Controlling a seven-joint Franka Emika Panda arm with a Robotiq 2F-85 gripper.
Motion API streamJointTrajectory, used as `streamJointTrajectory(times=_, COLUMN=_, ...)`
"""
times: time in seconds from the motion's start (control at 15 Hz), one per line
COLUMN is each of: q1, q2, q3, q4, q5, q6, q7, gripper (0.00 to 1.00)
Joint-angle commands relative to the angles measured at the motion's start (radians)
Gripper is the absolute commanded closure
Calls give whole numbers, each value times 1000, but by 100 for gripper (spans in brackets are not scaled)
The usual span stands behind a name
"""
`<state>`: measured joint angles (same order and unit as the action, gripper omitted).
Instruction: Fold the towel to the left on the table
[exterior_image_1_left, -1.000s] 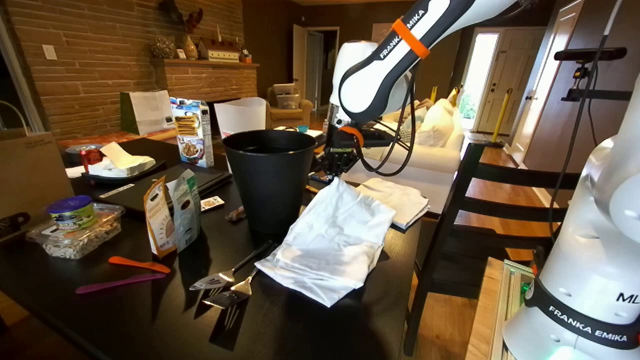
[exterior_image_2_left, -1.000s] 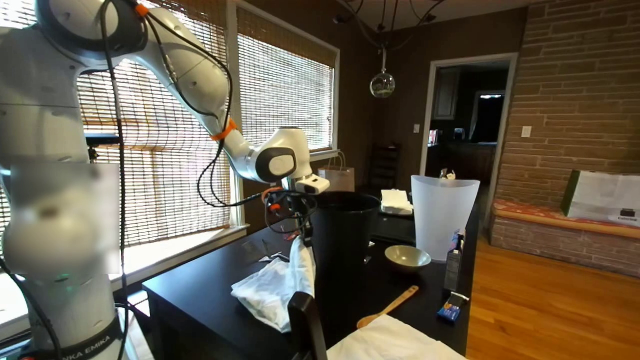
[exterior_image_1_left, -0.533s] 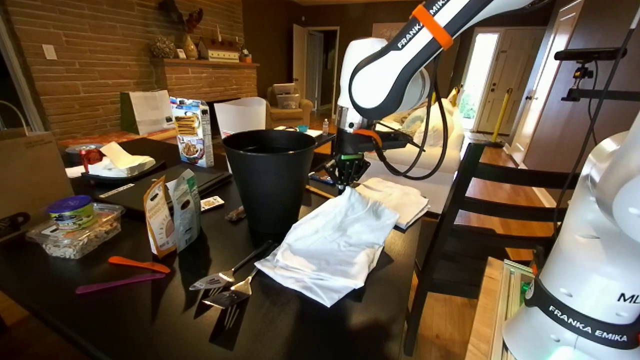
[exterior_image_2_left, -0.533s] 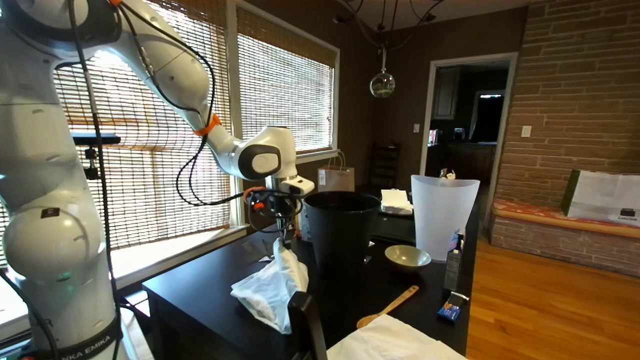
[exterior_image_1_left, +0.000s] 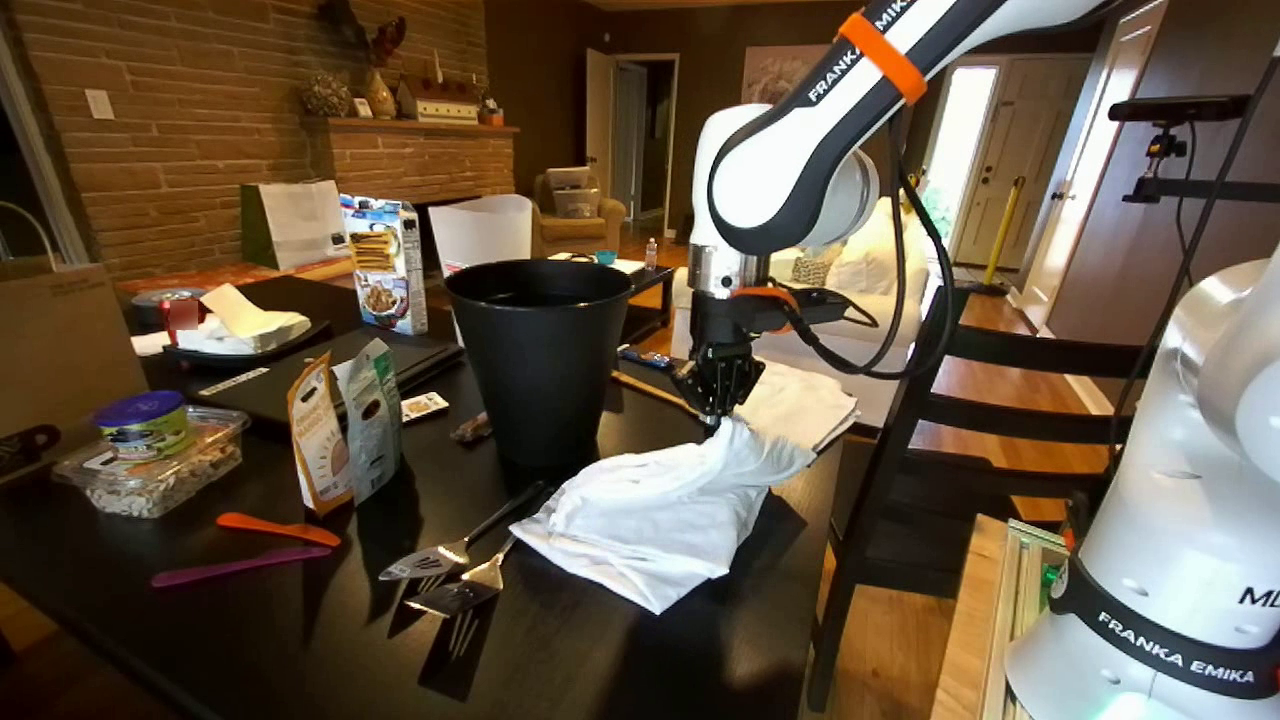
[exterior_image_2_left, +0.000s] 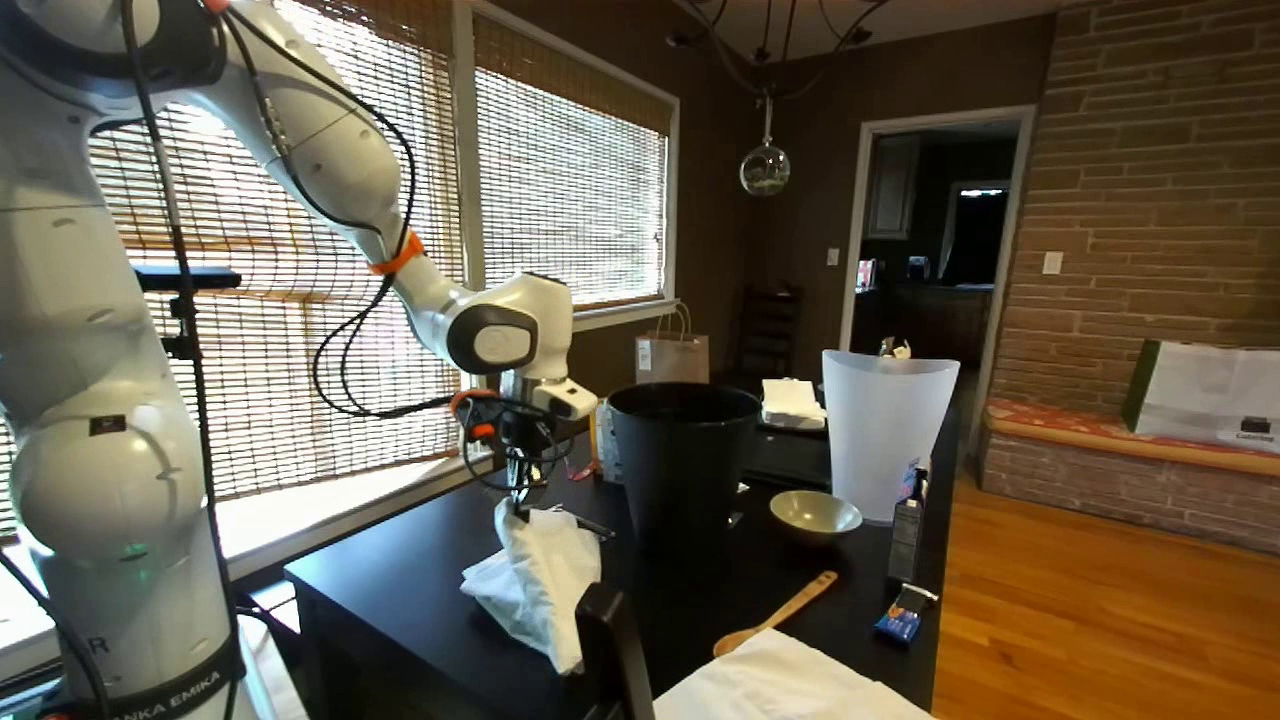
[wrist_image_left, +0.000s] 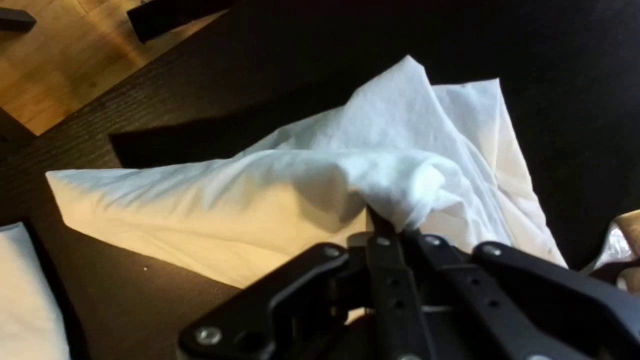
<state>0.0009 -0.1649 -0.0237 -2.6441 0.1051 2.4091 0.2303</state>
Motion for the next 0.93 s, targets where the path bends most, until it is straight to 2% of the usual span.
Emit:
streamJointTrajectory(times=0.0, q1=17, q2=5, q3=16, q4=-31, q5=65, q6=-17, q7=-33, gripper=99)
streamJointTrajectory(times=0.53, q1=28, q2=82, q3=41, q4=-29, q5=63, q6=19, q7=-9, gripper=99)
streamJointTrajectory(times=0.73, q1=38, q2=100, q3=46, q4=-31, q5=87, q6=29, q7=-38, gripper=99)
streamJointTrajectory(times=0.8, q1=40, q2=102, q3=48, q4=-31, q5=99, q6=29, q7=-44, gripper=71)
streamJointTrajectory(times=0.87, q1=43, q2=103, q3=49, q4=-30, q5=119, q6=24, q7=-64, gripper=70)
